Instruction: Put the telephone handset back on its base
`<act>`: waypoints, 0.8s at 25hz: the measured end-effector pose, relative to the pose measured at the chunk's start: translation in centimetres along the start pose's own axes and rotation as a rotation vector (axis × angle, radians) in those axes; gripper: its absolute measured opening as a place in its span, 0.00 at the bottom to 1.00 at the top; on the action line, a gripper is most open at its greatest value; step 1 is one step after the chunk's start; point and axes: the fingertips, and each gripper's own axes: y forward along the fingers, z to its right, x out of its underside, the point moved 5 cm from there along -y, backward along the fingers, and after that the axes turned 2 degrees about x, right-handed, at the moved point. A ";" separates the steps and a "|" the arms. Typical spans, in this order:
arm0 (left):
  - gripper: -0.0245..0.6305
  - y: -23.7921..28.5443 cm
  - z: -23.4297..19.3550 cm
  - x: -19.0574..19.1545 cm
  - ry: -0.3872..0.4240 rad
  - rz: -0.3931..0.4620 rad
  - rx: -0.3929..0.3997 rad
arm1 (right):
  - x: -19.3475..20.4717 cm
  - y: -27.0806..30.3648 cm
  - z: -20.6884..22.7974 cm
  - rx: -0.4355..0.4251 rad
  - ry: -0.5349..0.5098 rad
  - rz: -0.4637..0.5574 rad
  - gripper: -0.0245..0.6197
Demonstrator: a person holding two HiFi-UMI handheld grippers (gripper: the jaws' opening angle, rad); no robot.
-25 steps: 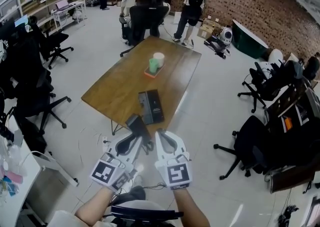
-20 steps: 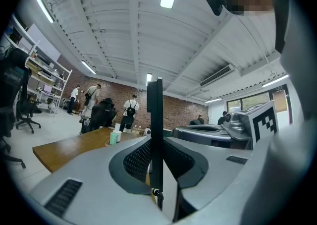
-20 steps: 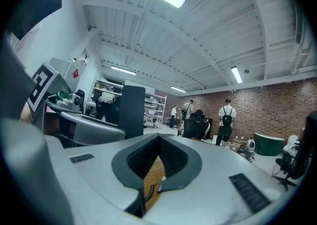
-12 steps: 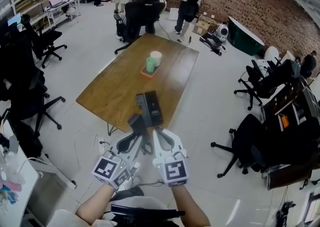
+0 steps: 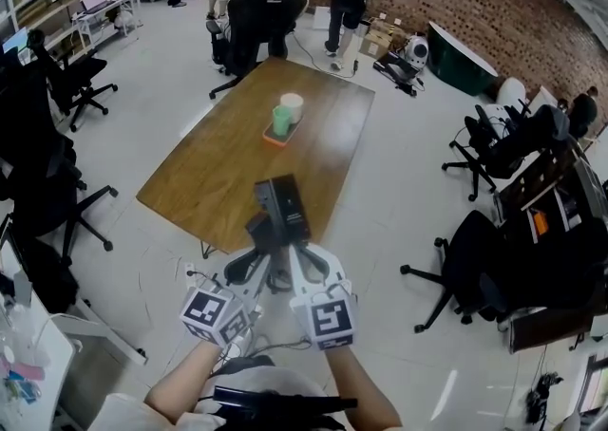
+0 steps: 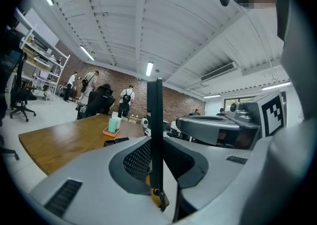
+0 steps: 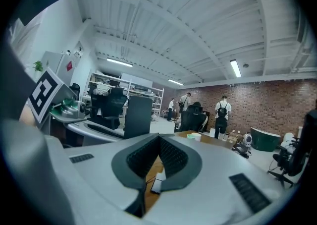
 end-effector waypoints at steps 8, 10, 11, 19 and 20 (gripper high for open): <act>0.14 2.3 -3.0 1.9 -0.036 -0.041 0.028 | 1.1 2.1 0.5 0.007 0.014 -0.016 0.04; 0.14 2.9 -3.8 2.5 -0.051 -0.051 0.029 | 1.3 2.5 0.7 0.010 0.016 -0.026 0.04; 0.14 3.1 -4.2 2.7 -0.058 -0.056 0.030 | 1.4 2.7 0.8 0.012 0.017 -0.030 0.04; 0.14 5.8 -7.4 4.5 -0.111 -0.097 0.031 | 2.6 4.5 1.8 0.019 0.036 -0.071 0.04; 0.14 6.0 -7.7 4.8 -0.120 -0.104 0.034 | 2.8 4.6 1.8 0.019 0.036 -0.076 0.04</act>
